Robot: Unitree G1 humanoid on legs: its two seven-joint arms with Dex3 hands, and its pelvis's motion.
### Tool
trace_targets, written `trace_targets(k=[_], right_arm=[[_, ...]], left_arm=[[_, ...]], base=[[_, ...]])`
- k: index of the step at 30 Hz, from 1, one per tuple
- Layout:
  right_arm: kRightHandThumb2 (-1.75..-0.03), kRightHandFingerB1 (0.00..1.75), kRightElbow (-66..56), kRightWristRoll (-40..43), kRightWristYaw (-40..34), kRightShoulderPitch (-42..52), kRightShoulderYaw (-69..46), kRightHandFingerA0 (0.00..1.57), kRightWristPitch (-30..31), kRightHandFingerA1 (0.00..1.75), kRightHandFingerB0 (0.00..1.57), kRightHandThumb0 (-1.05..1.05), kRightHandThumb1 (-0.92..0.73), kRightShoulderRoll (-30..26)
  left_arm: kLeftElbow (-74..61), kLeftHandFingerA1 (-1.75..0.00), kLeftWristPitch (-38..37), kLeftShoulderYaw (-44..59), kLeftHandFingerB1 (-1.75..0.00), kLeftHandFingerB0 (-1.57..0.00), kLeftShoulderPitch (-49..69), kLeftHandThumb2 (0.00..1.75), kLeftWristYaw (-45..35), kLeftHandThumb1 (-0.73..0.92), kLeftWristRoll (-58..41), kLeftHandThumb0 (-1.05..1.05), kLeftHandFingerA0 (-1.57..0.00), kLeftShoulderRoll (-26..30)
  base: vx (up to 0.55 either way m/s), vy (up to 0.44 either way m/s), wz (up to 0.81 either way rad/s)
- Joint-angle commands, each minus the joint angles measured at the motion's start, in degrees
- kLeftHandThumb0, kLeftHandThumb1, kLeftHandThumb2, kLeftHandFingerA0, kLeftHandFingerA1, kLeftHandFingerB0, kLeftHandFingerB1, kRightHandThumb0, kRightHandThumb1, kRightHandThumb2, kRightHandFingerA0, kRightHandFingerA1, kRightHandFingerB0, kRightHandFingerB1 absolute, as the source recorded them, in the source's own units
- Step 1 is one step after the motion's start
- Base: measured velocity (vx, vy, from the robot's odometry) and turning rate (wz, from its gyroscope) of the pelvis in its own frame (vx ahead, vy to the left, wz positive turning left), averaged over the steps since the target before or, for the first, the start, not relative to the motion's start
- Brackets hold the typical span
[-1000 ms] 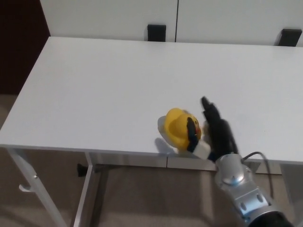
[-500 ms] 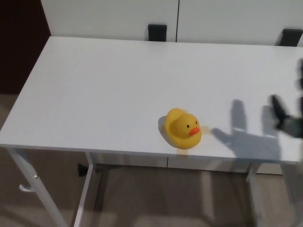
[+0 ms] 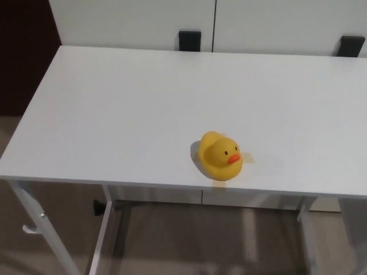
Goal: The robot uses its right hand to push the yellow duck toy to the center of the white desk.
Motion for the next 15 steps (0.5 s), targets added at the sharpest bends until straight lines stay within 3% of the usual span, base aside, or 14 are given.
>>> trace_targets(k=[1, 2, 3, 4, 5, 6, 8, 9, 11, 12, 15], right_arm=[[-0.84, 0.12, 8.15, 7.16, 1.01, 10.44, -7.71, 0.00, -9.77, 0.62, 0.00, -0.51, -0.66, -1.33], [-0.84, 0.12, 9.06, 6.87, 0.23, 11.87, -8.57, 0.00, -10.07, 0.62, 0.00, -0.51, -0.66, -1.02], [-0.74, 0.20, 10.84, 6.95, -0.45, 12.56, -9.04, 0.66, -11.82, 1.33, 0.03, -0.25, -0.64, -0.73], [-0.74, 0.20, 12.24, 7.00, -0.95, 13.06, -9.41, 0.66, -13.21, 1.33, 0.03, -0.25, -0.64, -0.51], [-0.83, 0.50, 14.43, 7.44, -1.11, 14.54, -9.90, 0.33, -14.61, 0.81, 0.02, -0.15, -0.59, 0.36], [-1.06, 0.62, 17.30, 9.88, 1.14, 17.07, -11.20, 0.60, -17.24, 0.72, 0.33, -0.03, -0.38, 2.45], [-1.06, 0.62, 19.38, 11.67, 3.00, 18.67, -12.12, 0.60, -19.20, 0.72, 0.33, -0.03, -0.38, 3.87], [-1.06, 0.62, 21.28, 12.79, 4.27, 19.44, -12.56, 0.67, -20.51, 0.74, 0.36, -0.01, -0.39, 4.91], [-1.06, 0.62, 22.88, 13.31, 4.96, 19.45, -12.63, 0.67, -21.48, 0.74, 0.36, -0.01, -0.39, 5.41], [-0.96, 0.53, 24.79, 12.98, 6.12, 19.20, -11.95, 1.00, -21.17, 0.57, 0.66, -0.09, -0.45, 5.58], [-1.02, 0.53, 28.20, 12.85, 8.97, 18.98, -11.09, 1.02, -21.71, 0.55, 0.72, -0.06, -0.42, 5.53]], left_arm=[[0.27, -1.12, -0.71, 0.47, -1.19, -1.46, 0.55, 1.75, 0.66, -0.04, -0.36, 0.35, -1.50, 1.82], [0.46, -1.12, -0.84, 0.43, -1.19, -1.46, 0.55, 1.75, 0.70, -0.04, -0.17, 0.35, -1.50, 1.84], [0.44, -1.12, -0.82, 0.53, -1.20, -1.41, 0.55, 1.75, 0.71, -0.05, -0.25, 0.27, -1.50, 1.78], [0.43, -1.12, -0.80, 0.60, -1.20, -1.41, 0.55, 1.75, 0.72, -0.05, -0.31, 0.27, -1.50, 1.75], [0.40, -1.30, -0.85, 0.91, -1.27, -1.38, 0.54, 1.04, 0.64, 0.05, -0.59, 0.05, -1.45, 1.81], [0.10, -1.29, -0.69, 1.15, -1.25, -1.36, 0.68, 1.04, 0.67, 0.06, -0.81, 0.05, -1.43, 1.89], [-0.12, -1.29, -0.57, 1.33, -1.25, -1.36, 0.78, 1.04, 0.70, 0.06, -0.93, 0.05, -1.43, 1.95], [-0.18, -1.14, -0.56, 1.63, -1.22, -1.36, 0.87, 1.75, 0.67, -0.18, -1.13, 0.21, -1.48, 1.97], [-0.14, -1.14, -0.59, 1.94, -1.22, -1.36, 0.92, 1.75, 0.61, -0.18, -1.29, 0.21, -1.48, 1.97], [-0.12, -1.28, -0.49, 2.00, -1.24, -1.35, 0.90, 1.03, 0.34, 0.05, -1.30, 0.06, -1.41, 2.23], [-0.04, -1.27, -0.42, 2.10, -1.23, -1.34, 0.86, 1.03, 0.12, 0.05, -1.22, 0.07, -1.41, 2.51]], base=[[0.00, 0.000, 0.00], [0.00, 0.000, 0.00], [0.00, 0.000, 0.00], [0.00, 0.000, 0.00], [0.00, 0.000, 0.00], [0.00, 0.000, 0.00], [0.00, 0.000, 0.00], [0.00, 0.000, 0.00], [0.00, 0.000, 0.00], [0.00, 0.000, 0.00], [0.00, 0.000, 0.00]])
